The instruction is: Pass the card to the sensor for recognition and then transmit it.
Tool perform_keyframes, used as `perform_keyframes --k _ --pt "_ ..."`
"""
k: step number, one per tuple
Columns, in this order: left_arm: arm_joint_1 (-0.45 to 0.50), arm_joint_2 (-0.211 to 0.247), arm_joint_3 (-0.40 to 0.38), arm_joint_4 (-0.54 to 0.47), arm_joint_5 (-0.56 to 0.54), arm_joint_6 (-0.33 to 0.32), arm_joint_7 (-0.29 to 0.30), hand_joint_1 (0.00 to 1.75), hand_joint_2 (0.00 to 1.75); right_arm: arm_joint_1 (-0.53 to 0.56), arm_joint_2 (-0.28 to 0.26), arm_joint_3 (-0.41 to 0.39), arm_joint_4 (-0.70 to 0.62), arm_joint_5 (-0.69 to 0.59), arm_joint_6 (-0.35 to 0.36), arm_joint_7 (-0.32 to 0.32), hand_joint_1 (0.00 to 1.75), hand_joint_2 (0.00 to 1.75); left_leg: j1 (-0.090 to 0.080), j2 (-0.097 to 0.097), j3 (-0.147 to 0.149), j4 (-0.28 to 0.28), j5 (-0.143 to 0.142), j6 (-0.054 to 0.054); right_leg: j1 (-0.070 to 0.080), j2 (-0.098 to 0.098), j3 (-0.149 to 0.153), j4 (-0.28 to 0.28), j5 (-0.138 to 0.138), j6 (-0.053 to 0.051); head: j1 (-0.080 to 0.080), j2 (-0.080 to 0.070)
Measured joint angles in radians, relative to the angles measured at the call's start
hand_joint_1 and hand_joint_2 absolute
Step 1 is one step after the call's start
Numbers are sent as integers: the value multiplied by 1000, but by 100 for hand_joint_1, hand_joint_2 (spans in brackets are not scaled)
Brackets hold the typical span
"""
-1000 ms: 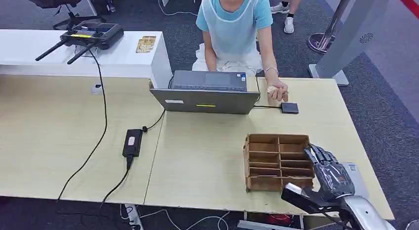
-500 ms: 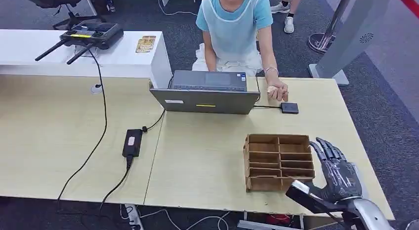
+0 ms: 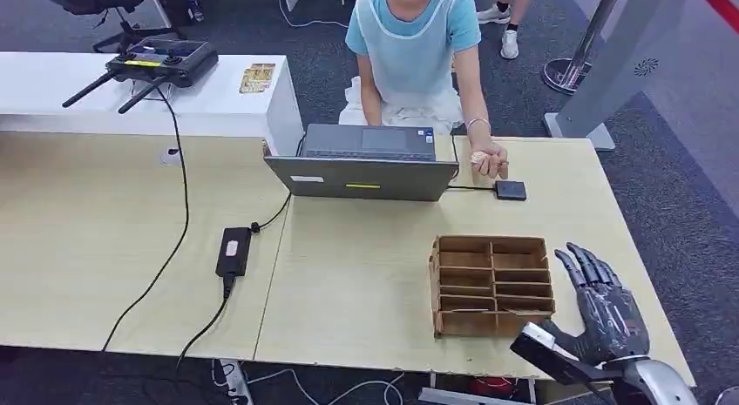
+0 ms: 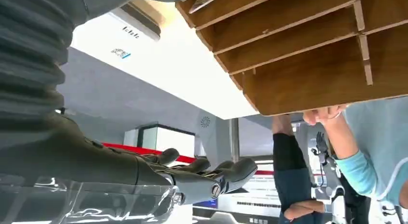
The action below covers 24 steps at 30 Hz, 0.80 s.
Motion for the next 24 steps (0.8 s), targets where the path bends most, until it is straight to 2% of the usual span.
perform_keyframes --k 8,16,24 --pt "0 0 -5 0 -5 0 1 0 0 4 0 0 -2 3 5 -6 0 175 0 0 0 0 0 0 0 0 0 0 0 0 0 0" --pt "0 4 -31 0 -39 -6 19 0 0 10 -7 12 -2 6 103 7 0 175 0 0 0 0 0 0 0 0 0 0 0 0 0 0" --pt "1 8 -39 0 -50 -8 19 0 0 10 -20 38 1 6 123 7 0 175 0 0 0 0 0 0 0 0 0 0 0 0 0 0"
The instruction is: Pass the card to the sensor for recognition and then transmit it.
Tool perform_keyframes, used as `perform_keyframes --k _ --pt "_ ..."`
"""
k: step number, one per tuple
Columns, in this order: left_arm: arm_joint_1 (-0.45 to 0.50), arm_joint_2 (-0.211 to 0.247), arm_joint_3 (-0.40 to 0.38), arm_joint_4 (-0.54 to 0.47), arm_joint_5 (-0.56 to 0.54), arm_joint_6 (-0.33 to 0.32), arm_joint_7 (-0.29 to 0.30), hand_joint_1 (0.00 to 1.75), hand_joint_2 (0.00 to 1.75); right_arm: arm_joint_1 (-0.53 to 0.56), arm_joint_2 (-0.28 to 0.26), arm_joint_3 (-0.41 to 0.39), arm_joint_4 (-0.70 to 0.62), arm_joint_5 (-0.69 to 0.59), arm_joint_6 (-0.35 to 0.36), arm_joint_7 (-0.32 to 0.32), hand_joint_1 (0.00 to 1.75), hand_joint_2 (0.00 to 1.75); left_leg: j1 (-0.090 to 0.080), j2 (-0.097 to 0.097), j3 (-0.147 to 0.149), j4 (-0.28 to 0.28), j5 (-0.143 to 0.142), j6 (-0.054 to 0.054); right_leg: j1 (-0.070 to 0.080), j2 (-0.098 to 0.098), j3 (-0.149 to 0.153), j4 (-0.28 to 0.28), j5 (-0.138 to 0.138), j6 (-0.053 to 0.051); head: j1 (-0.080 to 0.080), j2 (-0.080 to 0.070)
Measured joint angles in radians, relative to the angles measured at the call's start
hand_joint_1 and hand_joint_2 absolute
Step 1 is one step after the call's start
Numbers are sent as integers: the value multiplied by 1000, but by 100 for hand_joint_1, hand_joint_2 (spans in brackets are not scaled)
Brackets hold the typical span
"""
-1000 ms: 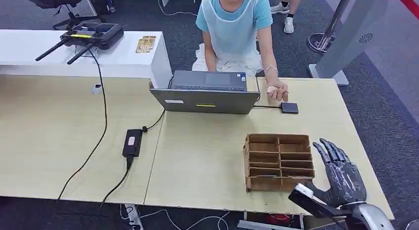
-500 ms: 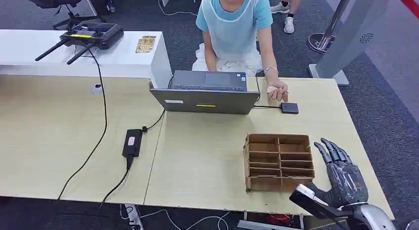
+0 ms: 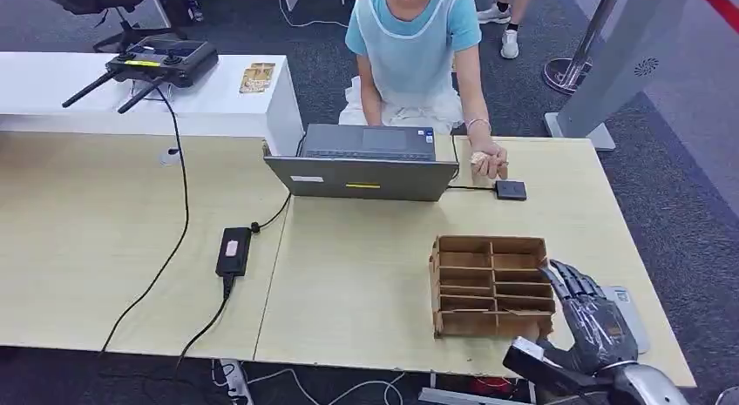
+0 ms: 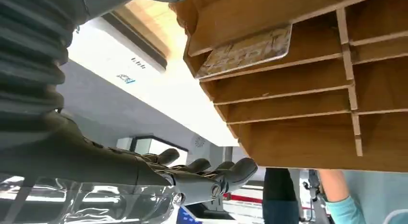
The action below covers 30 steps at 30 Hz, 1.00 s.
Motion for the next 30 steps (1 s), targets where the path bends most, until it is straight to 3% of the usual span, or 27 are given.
perform_keyframes --k 18,24,30 --pt "1 8 -59 0 -56 -17 14 0 0 -26 0 63 22 18 -19 3 0 175 0 0 0 0 0 0 0 0 0 0 0 0 0 0" --pt "1 10 -69 0 -74 -22 18 0 0 -32 0 70 27 32 -23 3 17 175 0 0 0 0 0 0 0 0 0 0 0 0 0 0" --pt "2 16 -100 0 -110 -36 32 0 0 -46 6 79 39 35 -34 -4 73 175 0 0 0 0 0 0 0 0 0 0 0 0 0 0"
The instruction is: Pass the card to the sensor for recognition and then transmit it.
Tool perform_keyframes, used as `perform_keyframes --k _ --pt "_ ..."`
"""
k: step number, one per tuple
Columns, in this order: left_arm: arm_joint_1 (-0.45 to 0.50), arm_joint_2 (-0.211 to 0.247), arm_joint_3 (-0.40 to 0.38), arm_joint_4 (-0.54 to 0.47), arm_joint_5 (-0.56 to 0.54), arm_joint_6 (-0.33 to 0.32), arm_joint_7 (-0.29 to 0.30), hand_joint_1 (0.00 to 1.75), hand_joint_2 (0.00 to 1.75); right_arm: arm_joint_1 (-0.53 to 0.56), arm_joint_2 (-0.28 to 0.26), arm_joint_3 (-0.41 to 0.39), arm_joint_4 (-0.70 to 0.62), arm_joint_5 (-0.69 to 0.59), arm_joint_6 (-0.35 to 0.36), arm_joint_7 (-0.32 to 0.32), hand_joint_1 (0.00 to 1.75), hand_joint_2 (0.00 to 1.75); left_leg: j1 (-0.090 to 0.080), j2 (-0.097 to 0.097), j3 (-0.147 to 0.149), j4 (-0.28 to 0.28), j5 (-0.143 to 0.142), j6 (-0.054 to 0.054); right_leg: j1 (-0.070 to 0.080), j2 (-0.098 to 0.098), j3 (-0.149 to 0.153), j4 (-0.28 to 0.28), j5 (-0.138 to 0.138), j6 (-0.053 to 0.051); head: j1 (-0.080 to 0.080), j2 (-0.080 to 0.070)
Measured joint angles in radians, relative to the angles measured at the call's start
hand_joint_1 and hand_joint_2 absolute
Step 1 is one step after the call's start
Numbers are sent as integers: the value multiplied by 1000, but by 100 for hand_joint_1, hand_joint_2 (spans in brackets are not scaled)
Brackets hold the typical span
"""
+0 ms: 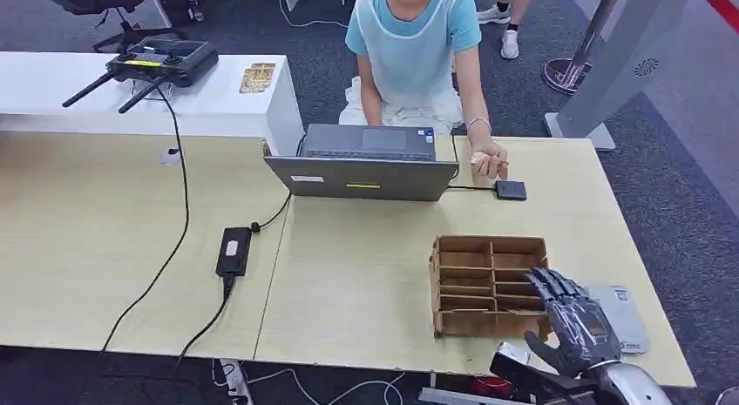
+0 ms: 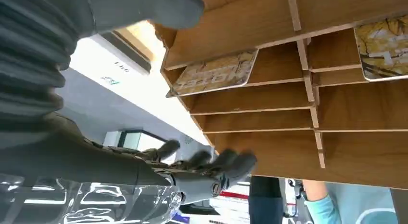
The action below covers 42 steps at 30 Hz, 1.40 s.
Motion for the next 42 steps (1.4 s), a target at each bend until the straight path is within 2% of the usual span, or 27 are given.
perform_keyframes --k 2,3,5,9,10,14,19,25,27,42 --pt "0 1 -11 0 -8 -1 0 0 0 -5 3 3 3 0 -2 -2 82 175 0 0 0 0 0 0 0 0 0 0 0 0 0 0" --pt "0 1 -15 0 -15 -2 1 0 0 -8 5 3 5 0 -3 -2 105 175 0 0 0 0 0 0 0 0 0 0 0 0 0 0" --pt "0 2 -20 0 -23 -5 2 0 0 -11 6 6 8 1 -5 -3 99 175 0 0 0 0 0 0 0 0 0 0 0 0 0 0" --pt "1 5 -37 0 -37 -11 3 0 0 -14 11 7 11 1 -6 -10 103 175 0 0 0 0 0 0 0 0 0 0 0 0 0 0" --pt "1 5 -41 0 -39 -11 3 0 0 -14 12 7 11 1 -7 -10 98 175 0 0 0 0 0 0 0 0 0 0 0 0 0 0" --pt "1 8 -53 0 -54 -16 12 0 0 -14 12 7 11 1 -8 -13 96 175 0 0 0 0 0 0 0 0 0 0 0 0 0 0" --pt "3 10 -69 0 -65 -19 15 0 0 -16 13 7 11 1 -8 -18 103 175 0 0 0 0 0 0 0 0 0 0 0 0 0 0" --pt "4 11 -89 0 -89 -23 19 0 0 -21 15 7 14 1 -9 -25 157 175 0 0 0 0 0 0 0 0 0 0 0 0 0 0" --pt "4 11 -94 0 -96 -25 21 0 0 -23 17 7 16 1 -12 -30 164 175 0 0 0 0 0 0 0 0 0 0 0 0 0 0" --pt "5 16 -135 0 -133 -37 26 0 0 -32 30 7 23 13 -26 -42 169 175 0 0 0 0 0 0 0 0 0 0 0 0 0 0"
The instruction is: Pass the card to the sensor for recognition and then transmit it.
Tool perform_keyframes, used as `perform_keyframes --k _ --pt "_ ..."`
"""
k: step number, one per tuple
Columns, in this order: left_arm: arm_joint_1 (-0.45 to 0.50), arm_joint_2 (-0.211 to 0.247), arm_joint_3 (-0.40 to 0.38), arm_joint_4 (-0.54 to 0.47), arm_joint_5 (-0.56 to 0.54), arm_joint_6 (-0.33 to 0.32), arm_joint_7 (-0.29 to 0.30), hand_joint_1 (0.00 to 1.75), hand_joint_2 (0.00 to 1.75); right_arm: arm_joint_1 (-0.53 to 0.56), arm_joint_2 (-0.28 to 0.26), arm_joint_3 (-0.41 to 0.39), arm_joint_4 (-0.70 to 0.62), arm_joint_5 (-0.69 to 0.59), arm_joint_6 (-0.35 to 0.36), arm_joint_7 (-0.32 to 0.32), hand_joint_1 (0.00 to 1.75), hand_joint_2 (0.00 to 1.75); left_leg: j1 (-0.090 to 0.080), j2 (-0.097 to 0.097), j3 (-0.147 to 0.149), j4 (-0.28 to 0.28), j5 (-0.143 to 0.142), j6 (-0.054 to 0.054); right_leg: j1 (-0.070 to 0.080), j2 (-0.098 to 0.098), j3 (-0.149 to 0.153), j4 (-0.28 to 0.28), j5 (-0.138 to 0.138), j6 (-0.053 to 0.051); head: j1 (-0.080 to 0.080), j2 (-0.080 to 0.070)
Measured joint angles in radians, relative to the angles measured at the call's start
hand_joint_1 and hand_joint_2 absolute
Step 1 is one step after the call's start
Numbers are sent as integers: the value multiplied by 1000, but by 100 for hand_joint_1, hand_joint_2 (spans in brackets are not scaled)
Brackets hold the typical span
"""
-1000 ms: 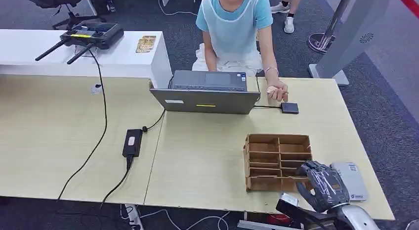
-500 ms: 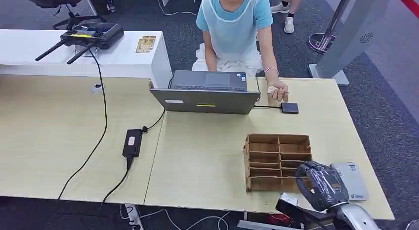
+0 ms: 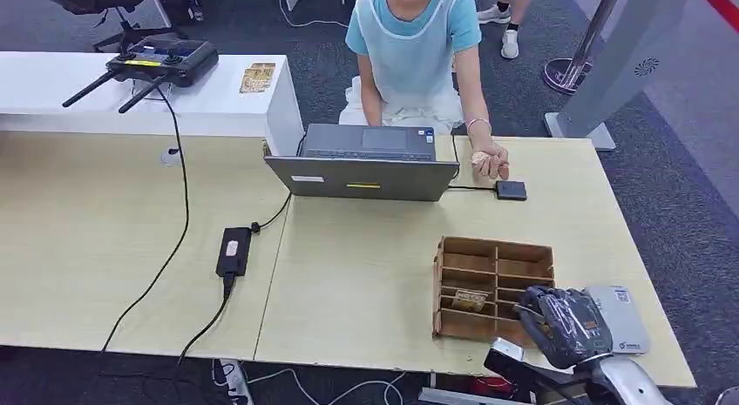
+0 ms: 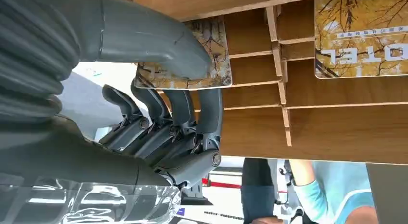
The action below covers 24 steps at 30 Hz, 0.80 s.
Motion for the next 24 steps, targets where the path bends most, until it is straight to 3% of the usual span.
perform_keyframes --k 9,15,24 --pt "2 2 -12 0 -32 -13 5 0 0 9 3 -36 -28 -167 -15 -117 169 175 0 0 0 0 0 0 0 0 0 0 0 0 0 0" --pt "6 5 -25 0 -51 -17 5 0 0 37 3 -107 -102 -320 30 -219 168 175 0 0 0 0 0 0 0 0 0 0 0 0 0 0" --pt "7 8 -27 0 -54 -18 5 0 0 55 3 -151 -150 -345 43 -238 168 175 0 0 0 0 0 0 0 0 0 0 0 0 0 0"
